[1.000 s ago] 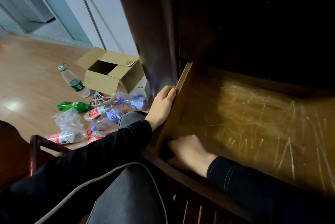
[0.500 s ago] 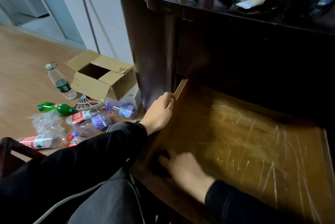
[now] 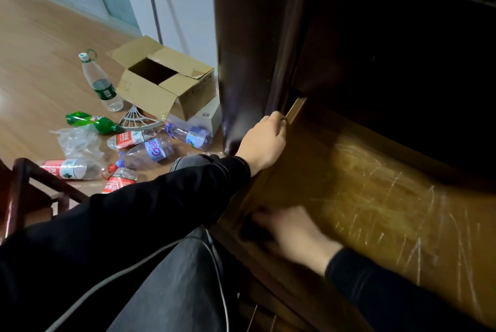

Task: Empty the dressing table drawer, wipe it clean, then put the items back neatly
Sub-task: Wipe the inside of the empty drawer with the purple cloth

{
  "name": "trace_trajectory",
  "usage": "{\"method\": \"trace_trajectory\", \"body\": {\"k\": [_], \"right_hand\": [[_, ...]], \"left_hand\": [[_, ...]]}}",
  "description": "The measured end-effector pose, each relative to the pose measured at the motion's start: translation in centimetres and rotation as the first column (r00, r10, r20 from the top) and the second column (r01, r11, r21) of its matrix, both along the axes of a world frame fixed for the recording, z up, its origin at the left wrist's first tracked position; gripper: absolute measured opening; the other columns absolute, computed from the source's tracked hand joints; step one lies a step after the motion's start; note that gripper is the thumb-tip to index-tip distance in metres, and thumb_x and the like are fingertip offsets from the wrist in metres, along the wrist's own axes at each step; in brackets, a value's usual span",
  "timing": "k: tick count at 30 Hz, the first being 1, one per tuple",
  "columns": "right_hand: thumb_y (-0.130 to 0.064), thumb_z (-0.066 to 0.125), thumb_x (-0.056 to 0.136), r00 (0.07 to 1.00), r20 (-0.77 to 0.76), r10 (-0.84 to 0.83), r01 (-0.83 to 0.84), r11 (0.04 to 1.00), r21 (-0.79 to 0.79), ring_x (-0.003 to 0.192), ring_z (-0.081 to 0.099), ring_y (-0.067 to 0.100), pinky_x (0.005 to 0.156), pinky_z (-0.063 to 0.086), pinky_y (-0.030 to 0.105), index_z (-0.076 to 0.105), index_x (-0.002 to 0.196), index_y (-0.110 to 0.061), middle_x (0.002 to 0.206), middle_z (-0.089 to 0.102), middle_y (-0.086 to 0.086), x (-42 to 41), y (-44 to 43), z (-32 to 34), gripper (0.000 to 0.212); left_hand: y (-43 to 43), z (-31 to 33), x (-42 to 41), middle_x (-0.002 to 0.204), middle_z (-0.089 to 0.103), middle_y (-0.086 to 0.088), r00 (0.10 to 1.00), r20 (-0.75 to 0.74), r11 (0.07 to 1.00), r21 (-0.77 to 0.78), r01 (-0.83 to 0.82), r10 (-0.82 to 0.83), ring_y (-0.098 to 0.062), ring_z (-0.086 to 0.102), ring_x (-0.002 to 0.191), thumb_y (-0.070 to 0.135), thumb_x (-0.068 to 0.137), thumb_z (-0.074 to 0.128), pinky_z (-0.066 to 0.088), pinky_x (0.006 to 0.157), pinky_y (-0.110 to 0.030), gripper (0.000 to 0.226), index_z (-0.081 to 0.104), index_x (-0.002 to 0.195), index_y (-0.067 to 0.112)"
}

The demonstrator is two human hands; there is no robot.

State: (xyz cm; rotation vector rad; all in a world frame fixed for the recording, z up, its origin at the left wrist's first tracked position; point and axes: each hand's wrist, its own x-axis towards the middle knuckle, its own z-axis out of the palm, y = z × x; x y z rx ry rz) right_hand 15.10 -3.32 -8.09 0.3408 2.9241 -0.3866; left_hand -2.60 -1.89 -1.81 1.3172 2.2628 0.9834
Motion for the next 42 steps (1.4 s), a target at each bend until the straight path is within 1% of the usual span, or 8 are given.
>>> {"method": "trace_trajectory", "body": {"k": [3, 6, 9, 15, 23, 29, 36, 42], "right_hand": [[-0.036, 0.065, 0.092, 0.999, 0.004, 0.046, -0.046, 0.998, -0.051, 0.102, 0.069, 0.028, 0.082, 0.054, 0.035, 0.054, 0.138, -0.033, 0.127, 0.065, 0.002, 0.3, 0.0, -0.3, 0.048], [-0.042, 0.062, 0.096, 0.973, -0.035, -0.228, 0.231, 0.965, 0.126, 0.114, 0.066, 0.028, 0.089, 0.054, 0.038, 0.043, 0.149, -0.034, 0.143, 0.056, 0.001, -1.1, 3.4, 0.7, 0.057], [-0.032, 0.061, 0.098, 0.921, -0.057, -0.384, 0.388, 0.908, 0.159, 0.095, 0.069, 0.03, 0.07, 0.054, 0.036, 0.032, 0.152, -0.026, 0.144, 0.048, 0.009, -1.8, 2.7, 1.2, 0.062], [-0.021, 0.062, 0.095, 0.999, 0.016, 0.031, -0.03, 0.999, -0.034, 0.092, 0.066, 0.039, 0.069, 0.05, 0.041, 0.054, 0.138, -0.02, 0.127, 0.057, 0.014, -0.2, -1.7, 0.0, 0.044], [-0.037, 0.062, 0.096, 0.86, -0.133, -0.493, 0.509, 0.846, 0.157, 0.105, 0.068, 0.034, 0.082, 0.056, 0.041, 0.047, 0.142, -0.032, 0.139, 0.054, 0.008, -3.6, 5.6, 1.1, 0.049], [-0.031, 0.074, 0.088, 0.965, -0.118, -0.234, 0.244, 0.967, 0.071, 0.093, 0.072, 0.03, 0.078, 0.059, 0.039, 0.055, 0.138, -0.038, 0.13, 0.061, 0.002, 0.4, 1.5, -1.1, 0.054], [-0.043, 0.063, 0.096, 0.85, -0.089, -0.519, 0.527, 0.834, 0.162, 0.109, 0.068, 0.031, 0.086, 0.059, 0.043, 0.044, 0.147, -0.036, 0.139, 0.06, 0.006, -1.2, 6.1, 0.4, 0.055], [-0.033, 0.07, 0.092, 0.983, -0.028, -0.182, 0.183, 0.981, 0.061, 0.095, 0.072, 0.028, 0.078, 0.063, 0.042, 0.048, 0.142, -0.037, 0.131, 0.06, 0.002, 2.5, 0.7, -0.7, 0.054]], "left_hand": [[-0.1, 0.0, 0.0, 0.108, 0.06, -0.004, 1.0, 0.0, 1.0, -0.001, 0.002, -0.002, -0.025, 0.056, 0.098, 0.034, 0.106, 0.031, 0.041, 0.085, -0.038, 0.026, 0.051, 0.111, 0.018], [0.0, 0.2, 0.1, 0.109, 0.06, -0.006, 1.0, 0.0, 1.0, -0.004, -0.005, 0.005, -0.028, 0.056, 0.1, 0.034, 0.106, 0.031, 0.043, 0.088, -0.04, 0.027, 0.052, 0.11, 0.016], [0.1, 0.5, 0.3, 0.11, 0.06, -0.007, 1.0, -0.006, 1.0, -0.003, -0.01, 0.01, -0.029, 0.056, 0.101, 0.033, 0.106, 0.031, 0.042, 0.088, -0.039, 0.028, 0.052, 0.11, 0.015], [0.0, -0.1, 0.0, 0.109, 0.06, -0.003, 1.0, 0.0, 1.0, 0.011, 0.002, -0.002, -0.024, 0.057, 0.098, 0.034, 0.107, 0.031, 0.045, 0.086, -0.039, 0.027, 0.052, 0.111, 0.018], [0.1, -0.1, 0.1, 0.108, 0.06, -0.006, 1.0, -0.017, 1.0, 0.009, -0.022, 0.022, -0.027, 0.057, 0.099, 0.033, 0.106, 0.033, 0.035, 0.08, -0.033, 0.027, 0.053, 0.109, 0.015], [0.1, -0.1, 0.3, 0.119, 0.06, -0.006, 0.998, -0.07, 0.998, 0.055, 0.007, -0.003, -0.03, 0.059, 0.106, 0.036, 0.104, 0.038, 0.044, 0.088, -0.038, 0.028, 0.049, 0.124, 0.019], [-0.6, 0.6, 1.0, 0.119, 0.051, -0.005, 0.942, -0.33, 0.99, 0.096, 0.101, -0.064, -0.031, 0.061, 0.089, 0.026, 0.102, 0.045, 0.049, 0.07, -0.038, 0.051, 0.033, 0.151, 0.025], [-0.4, 0.1, 1.0, 0.122, 0.049, -0.003, 0.897, -0.433, 0.991, 0.05, 0.126, -0.092, -0.025, 0.063, 0.09, 0.042, 0.098, 0.053, 0.048, 0.07, -0.031, 0.039, 0.06, 0.134, 0.029]]}}
